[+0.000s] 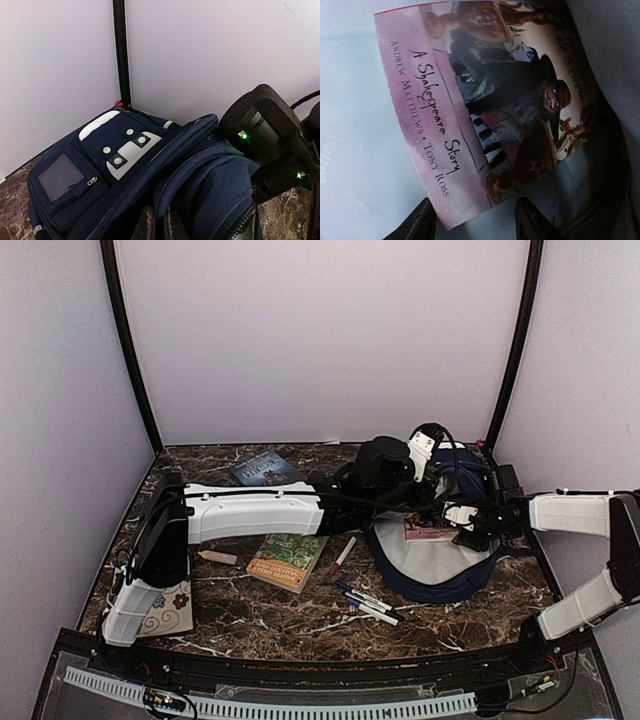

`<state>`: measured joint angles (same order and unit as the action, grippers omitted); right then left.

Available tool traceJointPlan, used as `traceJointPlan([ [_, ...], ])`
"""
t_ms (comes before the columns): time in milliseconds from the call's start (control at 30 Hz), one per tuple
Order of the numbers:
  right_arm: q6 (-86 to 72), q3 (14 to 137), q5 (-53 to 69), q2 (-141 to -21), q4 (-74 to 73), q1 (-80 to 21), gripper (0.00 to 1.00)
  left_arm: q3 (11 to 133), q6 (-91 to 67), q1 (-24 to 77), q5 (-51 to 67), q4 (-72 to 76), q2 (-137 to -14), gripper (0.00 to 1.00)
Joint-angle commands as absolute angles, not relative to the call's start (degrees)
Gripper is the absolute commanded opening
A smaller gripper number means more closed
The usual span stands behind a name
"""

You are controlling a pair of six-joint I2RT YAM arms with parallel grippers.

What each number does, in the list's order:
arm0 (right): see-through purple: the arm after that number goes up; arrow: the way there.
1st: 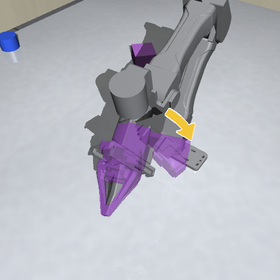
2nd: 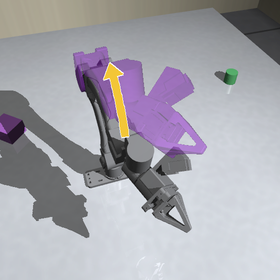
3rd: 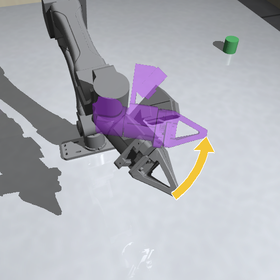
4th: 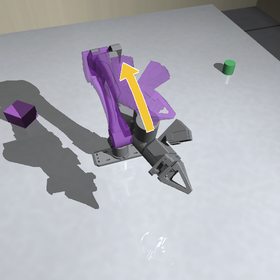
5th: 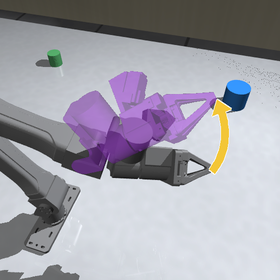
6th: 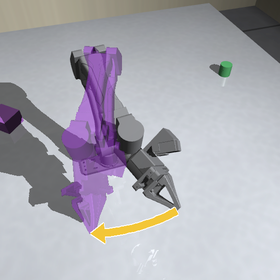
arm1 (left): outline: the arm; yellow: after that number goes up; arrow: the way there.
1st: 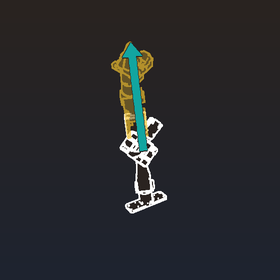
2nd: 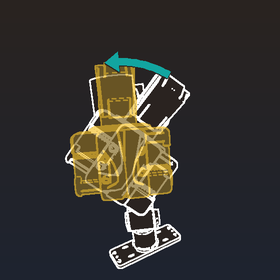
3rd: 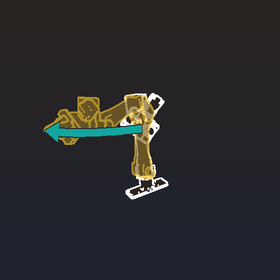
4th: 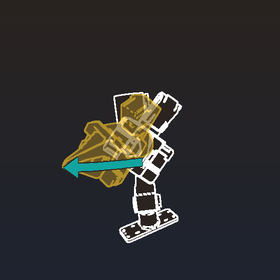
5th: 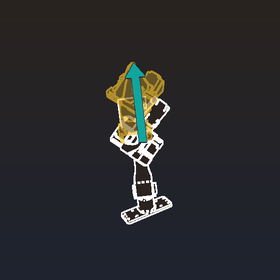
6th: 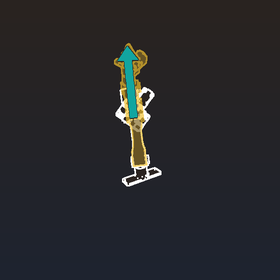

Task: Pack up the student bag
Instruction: Adjust the book in the largest pocket of the bag.

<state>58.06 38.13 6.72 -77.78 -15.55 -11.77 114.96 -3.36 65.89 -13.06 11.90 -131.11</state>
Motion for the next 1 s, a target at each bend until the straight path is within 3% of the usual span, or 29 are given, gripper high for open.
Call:
traceJointPlan([
  [0,52.3,40.0,1.8,-81.8,-2.4,-12.5,0.54,116.1,-3.5,66.0,-13.3,16.9,-124.1,0.0],
  [67,52.3,40.5,1.8,-82.4,0.7,-12.5,0.54,115.9,-3.5,66.0,-13.3,16.9,-124.1,0.0],
  [133,40.9,40.5,-5.4,-82.1,3.2,-12.5,0.49,115.6,-3.5,66.0,-13.4,16.9,-124.1,0.0],
  [333,36.9,41.6,0.6,-80.2,-0.6,-12.5,0.51,115.3,-3.2,66.0,-14.3,17.0,-124.0,0.0],
  [567,47.3,41.0,20.8,-67.6,-25.1,-12.5,0.6,113.8,-3.1,65.5,-16.1,17.8,-124.1,0.0],
  [733,50.4,44.2,23.2,-60.5,-41.3,-12.6,0.61,113.9,-4.4,62.9,-15.8,12.4,-124.0,0.0],
  [967,51.0,48.9,28.9,-55.5,-56.7,-12.5,0.59,109.3,-7.6,61.9,-5.5,11.6,-124.1,0.0],
])
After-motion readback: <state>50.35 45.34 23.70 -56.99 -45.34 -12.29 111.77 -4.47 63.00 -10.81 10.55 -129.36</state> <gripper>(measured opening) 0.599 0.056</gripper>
